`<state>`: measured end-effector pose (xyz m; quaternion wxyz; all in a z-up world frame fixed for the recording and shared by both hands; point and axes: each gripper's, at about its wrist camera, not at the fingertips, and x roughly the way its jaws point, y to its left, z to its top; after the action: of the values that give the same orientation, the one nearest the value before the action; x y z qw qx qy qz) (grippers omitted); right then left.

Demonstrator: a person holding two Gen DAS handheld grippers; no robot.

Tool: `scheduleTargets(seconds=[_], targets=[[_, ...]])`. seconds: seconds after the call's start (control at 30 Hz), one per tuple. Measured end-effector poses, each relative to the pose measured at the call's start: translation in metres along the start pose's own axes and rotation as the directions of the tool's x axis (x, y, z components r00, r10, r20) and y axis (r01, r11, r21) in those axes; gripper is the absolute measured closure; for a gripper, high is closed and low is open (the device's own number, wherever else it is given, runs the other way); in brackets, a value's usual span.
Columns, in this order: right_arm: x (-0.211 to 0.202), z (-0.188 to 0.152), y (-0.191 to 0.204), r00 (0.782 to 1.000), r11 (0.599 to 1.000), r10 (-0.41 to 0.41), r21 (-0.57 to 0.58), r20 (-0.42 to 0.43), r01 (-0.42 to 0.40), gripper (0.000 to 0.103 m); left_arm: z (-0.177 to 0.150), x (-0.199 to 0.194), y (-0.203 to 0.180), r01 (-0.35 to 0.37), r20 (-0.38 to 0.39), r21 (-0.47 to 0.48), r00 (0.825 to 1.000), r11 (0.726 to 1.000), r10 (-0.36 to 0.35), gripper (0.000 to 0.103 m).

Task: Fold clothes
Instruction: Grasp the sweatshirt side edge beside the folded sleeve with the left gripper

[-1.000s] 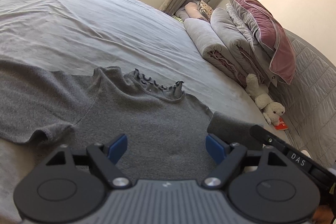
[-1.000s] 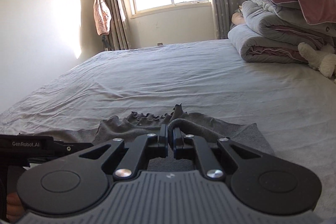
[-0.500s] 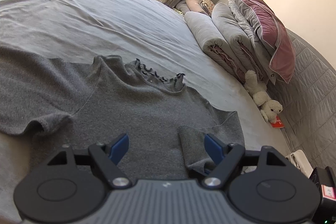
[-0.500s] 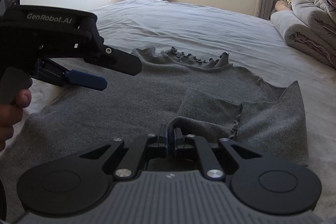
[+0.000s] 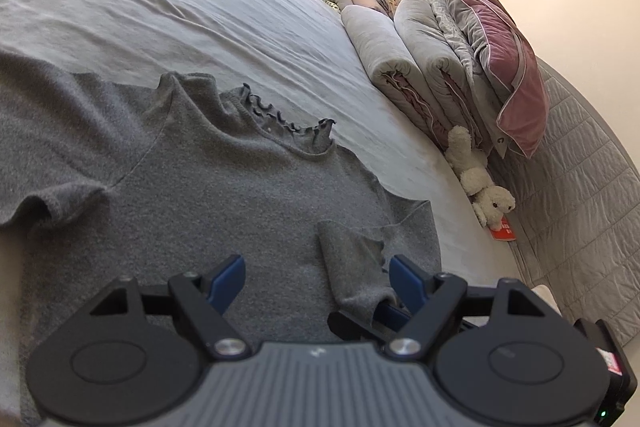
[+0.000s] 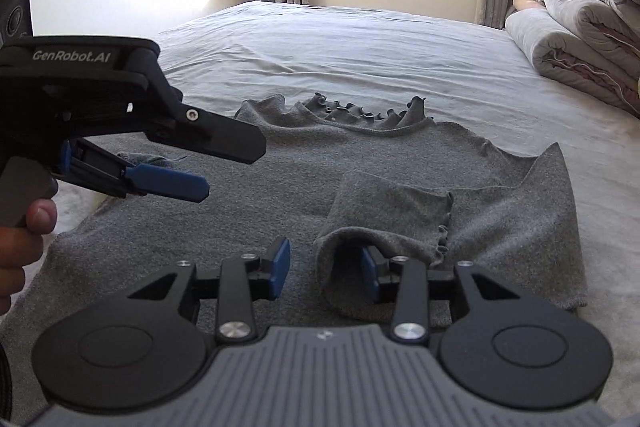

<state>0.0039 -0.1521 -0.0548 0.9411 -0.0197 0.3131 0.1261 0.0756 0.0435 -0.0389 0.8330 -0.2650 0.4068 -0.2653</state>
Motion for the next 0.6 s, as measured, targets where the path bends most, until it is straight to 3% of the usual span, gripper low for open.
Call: scheduleTargets(seconds=[0.13,0.27,0.47,0.6], targets=[[0.004,0.002,0.002,0.999,1.000,-0.026,-0.006,0.021,0.026,0.061,0.000,0.001,0.004,0.014,-0.017,-0.021,1.000,1.000,-0.014,0.023],[0.001,-0.003,0.018,0.999,0.991,0.022,-0.136,0.032,-0.018,0.061,0.003,0.001,0.009,0.025,-0.019,-0.048,0.999,0.999,-0.026,0.022],[-0.003,-0.010,0.043,0.994,0.939,0.105,-0.333,0.032,-0.088,0.061,0.006,0.002,0.023,0.075,-0.007,-0.138,0.997,0.988,-0.076,0.022],[-0.004,-0.017,0.052,0.993,0.915,0.120,-0.390,0.015,-0.104,0.061,0.006,0.002,0.029,0.104,0.000,-0.182,0.994,0.978,-0.105,0.022]])
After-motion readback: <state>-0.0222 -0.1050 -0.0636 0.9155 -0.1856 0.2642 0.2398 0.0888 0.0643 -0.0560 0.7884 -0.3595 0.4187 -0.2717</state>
